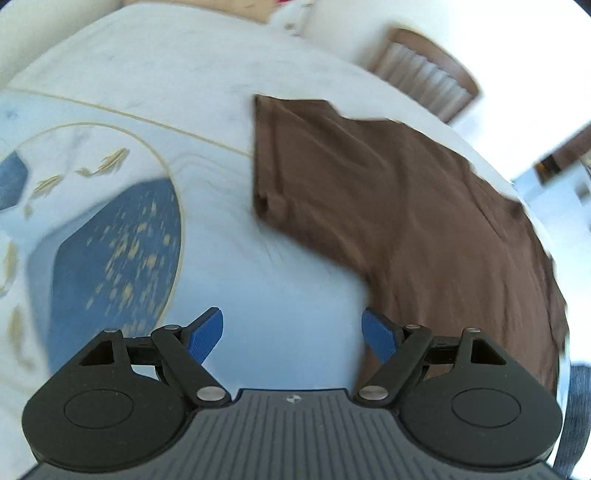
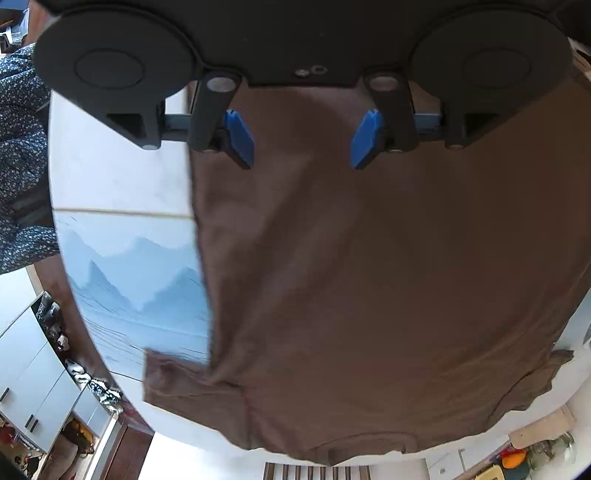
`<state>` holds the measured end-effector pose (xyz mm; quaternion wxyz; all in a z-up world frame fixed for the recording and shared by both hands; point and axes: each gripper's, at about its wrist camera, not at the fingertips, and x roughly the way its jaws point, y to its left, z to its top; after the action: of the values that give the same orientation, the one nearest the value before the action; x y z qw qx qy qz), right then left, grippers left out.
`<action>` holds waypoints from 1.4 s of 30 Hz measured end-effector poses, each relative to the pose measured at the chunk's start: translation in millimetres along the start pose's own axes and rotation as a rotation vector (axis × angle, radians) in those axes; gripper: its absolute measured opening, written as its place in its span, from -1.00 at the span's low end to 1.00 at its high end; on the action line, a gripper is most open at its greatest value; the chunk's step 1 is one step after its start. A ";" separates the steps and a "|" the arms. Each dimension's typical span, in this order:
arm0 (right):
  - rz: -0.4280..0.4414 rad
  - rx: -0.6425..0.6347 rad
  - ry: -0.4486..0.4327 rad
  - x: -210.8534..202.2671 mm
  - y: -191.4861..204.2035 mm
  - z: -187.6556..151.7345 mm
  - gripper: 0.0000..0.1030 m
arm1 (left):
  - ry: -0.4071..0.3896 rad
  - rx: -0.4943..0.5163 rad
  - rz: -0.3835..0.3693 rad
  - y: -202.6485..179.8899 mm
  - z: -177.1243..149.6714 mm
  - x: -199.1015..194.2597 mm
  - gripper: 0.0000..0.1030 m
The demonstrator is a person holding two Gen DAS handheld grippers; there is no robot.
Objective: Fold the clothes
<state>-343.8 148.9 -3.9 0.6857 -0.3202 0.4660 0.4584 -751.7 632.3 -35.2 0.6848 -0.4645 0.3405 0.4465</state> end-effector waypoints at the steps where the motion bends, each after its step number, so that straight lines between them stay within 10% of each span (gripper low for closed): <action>1: 0.001 -0.004 0.008 3.0 5.4 6.8 1.00 | 0.000 -0.021 0.003 -1.2 8.5 8.2 0.59; 18: 0.099 -0.380 0.009 53.0 123.1 124.4 1.00 | -0.015 -0.030 0.021 -21.8 46.8 50.2 0.58; 26: 0.194 -0.537 -0.060 95.2 196.3 198.3 1.00 | -0.095 0.012 0.047 -26.4 38.9 44.1 -0.63; 42: 0.322 -0.686 -0.196 136.4 304.8 266.2 1.00 | -0.269 0.186 -0.052 -41.6 35.6 16.1 -0.85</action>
<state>-514.5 538.7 -38.7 0.4995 -0.4085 0.2625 0.7175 -705.3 663.4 -23.6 0.7756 -0.3438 0.2732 0.4534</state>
